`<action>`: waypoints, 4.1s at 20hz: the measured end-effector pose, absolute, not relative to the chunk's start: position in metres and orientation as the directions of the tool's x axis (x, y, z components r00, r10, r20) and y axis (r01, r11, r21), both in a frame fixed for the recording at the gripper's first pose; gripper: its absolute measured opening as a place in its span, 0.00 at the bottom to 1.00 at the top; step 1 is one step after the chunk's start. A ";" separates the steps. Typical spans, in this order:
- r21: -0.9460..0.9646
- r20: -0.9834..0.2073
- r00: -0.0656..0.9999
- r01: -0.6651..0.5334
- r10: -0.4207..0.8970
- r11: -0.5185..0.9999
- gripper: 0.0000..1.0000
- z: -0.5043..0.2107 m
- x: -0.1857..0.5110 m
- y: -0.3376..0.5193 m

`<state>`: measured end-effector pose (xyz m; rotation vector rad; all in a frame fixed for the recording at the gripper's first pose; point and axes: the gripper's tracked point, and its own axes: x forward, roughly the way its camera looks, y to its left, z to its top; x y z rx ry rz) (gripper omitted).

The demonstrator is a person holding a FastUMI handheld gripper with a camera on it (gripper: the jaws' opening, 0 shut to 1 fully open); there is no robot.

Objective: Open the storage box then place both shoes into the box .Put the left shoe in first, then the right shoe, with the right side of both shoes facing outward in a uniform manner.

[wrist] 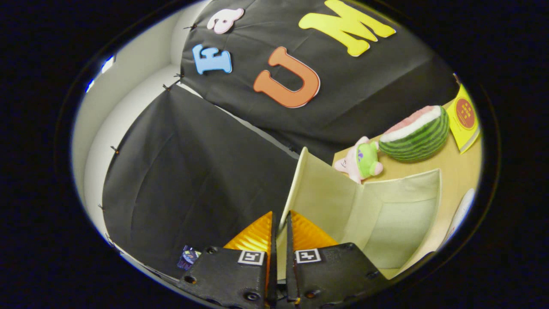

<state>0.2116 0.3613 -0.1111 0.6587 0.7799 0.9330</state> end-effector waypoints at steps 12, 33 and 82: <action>0.717 -0.367 0.369 -0.473 0.854 0.512 1.00 -0.132 0.183 0.351; 0.143 -0.843 0.460 -0.311 0.280 0.940 1.00 -0.337 0.214 0.033; 0.424 -0.753 0.471 -0.189 0.460 0.886 0.06 -0.237 0.196 0.169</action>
